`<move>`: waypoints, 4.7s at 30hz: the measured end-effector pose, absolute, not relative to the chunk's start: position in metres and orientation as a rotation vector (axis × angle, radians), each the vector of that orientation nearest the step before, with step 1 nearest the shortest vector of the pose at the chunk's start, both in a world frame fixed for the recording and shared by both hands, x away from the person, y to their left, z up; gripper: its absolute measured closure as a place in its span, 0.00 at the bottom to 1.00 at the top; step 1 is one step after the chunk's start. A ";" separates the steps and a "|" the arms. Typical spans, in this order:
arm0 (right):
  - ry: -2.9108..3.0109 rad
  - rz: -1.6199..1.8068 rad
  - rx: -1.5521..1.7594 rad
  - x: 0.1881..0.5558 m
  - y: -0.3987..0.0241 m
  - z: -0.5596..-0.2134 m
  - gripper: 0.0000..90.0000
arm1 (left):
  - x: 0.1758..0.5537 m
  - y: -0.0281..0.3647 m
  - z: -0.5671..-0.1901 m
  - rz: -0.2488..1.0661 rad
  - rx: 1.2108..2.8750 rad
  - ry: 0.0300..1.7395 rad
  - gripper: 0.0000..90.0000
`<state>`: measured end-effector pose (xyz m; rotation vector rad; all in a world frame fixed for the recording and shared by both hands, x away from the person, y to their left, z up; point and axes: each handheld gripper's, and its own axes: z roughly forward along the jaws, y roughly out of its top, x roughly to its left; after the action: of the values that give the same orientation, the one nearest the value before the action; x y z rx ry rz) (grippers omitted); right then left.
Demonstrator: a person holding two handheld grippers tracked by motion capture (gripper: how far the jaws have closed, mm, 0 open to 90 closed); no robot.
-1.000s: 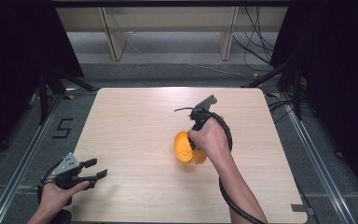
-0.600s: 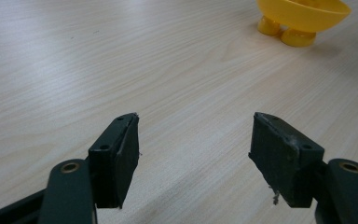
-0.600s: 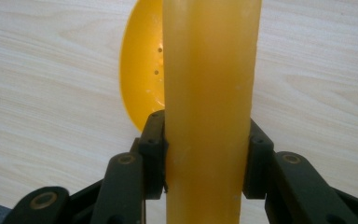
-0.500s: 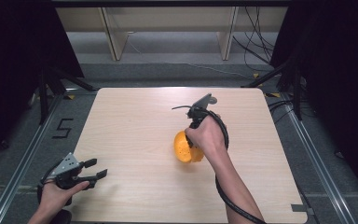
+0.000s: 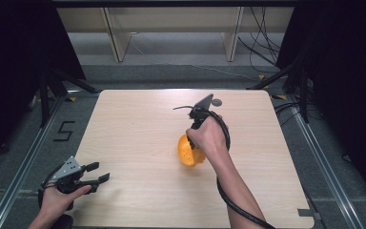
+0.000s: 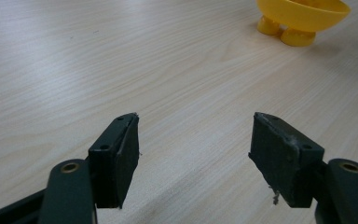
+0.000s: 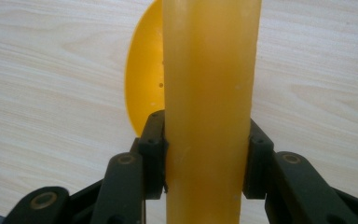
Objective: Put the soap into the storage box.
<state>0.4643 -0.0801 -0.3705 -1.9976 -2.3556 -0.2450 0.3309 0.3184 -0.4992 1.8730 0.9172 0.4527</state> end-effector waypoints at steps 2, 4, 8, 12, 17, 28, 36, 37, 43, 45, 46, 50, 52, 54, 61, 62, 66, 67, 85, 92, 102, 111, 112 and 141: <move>-2.351 -0.248 -2.002 0.465 -0.080 -0.371 0.68 | 0.331 0.318 -0.499 0.455 1.875 0.916 0.35; -2.352 -0.242 -2.002 0.466 -0.079 -0.370 0.68 | 0.331 0.318 -0.499 0.450 1.870 0.917 0.35; -2.339 -0.246 -2.011 0.467 -0.078 -0.372 0.68 | 0.331 0.318 -0.500 0.447 1.868 0.914 0.35; -2.336 -0.239 -2.011 0.469 -0.077 -0.374 0.68 | 0.331 0.318 -0.500 0.443 1.869 0.916 0.35; -2.344 -0.244 -2.001 0.471 -0.078 -0.374 0.68 | 0.331 0.318 -0.500 0.444 1.869 0.914 0.35; -2.359 -0.254 -1.996 0.475 -0.073 -0.376 0.68 | 0.331 0.318 -0.500 0.446 1.869 0.912 0.35; -2.321 -0.266 -2.029 0.477 -0.069 -0.378 0.68 | 0.331 0.318 -0.500 0.447 1.871 0.916 0.35; -2.321 -0.266 -2.029 0.477 -0.069 -0.378 0.68 | 0.331 0.318 -0.500 0.447 1.871 0.916 0.35; -2.365 -0.258 -1.975 0.479 -0.070 -0.379 0.68 | 0.331 0.318 -0.500 0.447 1.870 0.913 0.35; -2.356 -0.263 -1.983 0.479 -0.069 -0.379 0.68 | 0.331 0.318 -0.500 0.449 1.873 0.916 0.35; -2.322 -0.254 -2.009 0.479 -0.067 -0.379 0.68 | 0.331 0.318 -0.500 0.448 1.871 0.915 0.35; -2.305 -0.249 -2.023 0.480 -0.063 -0.380 0.68 | 0.331 0.318 -0.500 0.442 1.869 0.914 0.35; -2.337 -0.245 -1.986 0.480 -0.065 -0.380 0.68 | 0.331 0.318 -0.500 0.446 1.871 0.915 0.35; -2.324 -0.248 -2.007 0.481 -0.063 -0.382 0.68 | 0.331 0.318 -0.500 0.447 1.872 0.916 0.35; -2.375 -0.292 -1.989 0.482 -0.063 -0.387 0.68 | 0.331 0.318 -0.500 0.447 1.872 0.916 0.35; -2.367 -0.266 -1.975 0.482 -0.064 -0.385 0.68 | 0.331 0.318 -0.499 0.447 1.872 0.916 0.35; -2.322 -0.238 -2.012 0.481 -0.060 -0.385 0.68 | 0.331 0.318 -0.499 0.446 1.873 0.915 0.35; -2.322 -0.243 -2.015 0.481 -0.060 -0.386 0.68 | 0.331 0.318 -0.499 0.445 1.871 0.916 0.35; -2.347 -0.227 -1.999 0.484 -0.058 -0.390 0.68 | 0.331 0.318 -0.500 0.446 1.872 0.915 0.35; -2.335 -0.207 -2.015 0.484 -0.054 -0.392 0.68 | 0.330 0.318 -0.500 0.444 1.868 0.916 0.35; -2.337 -0.202 -2.033 0.485 -0.055 -0.393 0.68 | 0.331 0.318 -0.500 0.443 1.871 0.916 0.35; -2.313 -0.187 -2.032 0.485 -0.054 -0.397 0.68 | 0.331 0.318 -0.500 0.439 1.867 0.914 0.35; -2.311 -0.205 -2.047 0.485 -0.054 -0.398 0.68 | 0.331 0.318 -0.500 0.439 1.867 0.913 0.35; -2.369 -0.196 -1.986 0.488 -0.054 -0.408 0.68 | 0.330 0.318 -0.500 0.439 1.868 0.913 0.35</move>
<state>0.4880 -0.0540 -0.4078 -1.9860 -2.3687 -0.1962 0.3303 0.3179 -0.4997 1.8684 0.9130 0.4388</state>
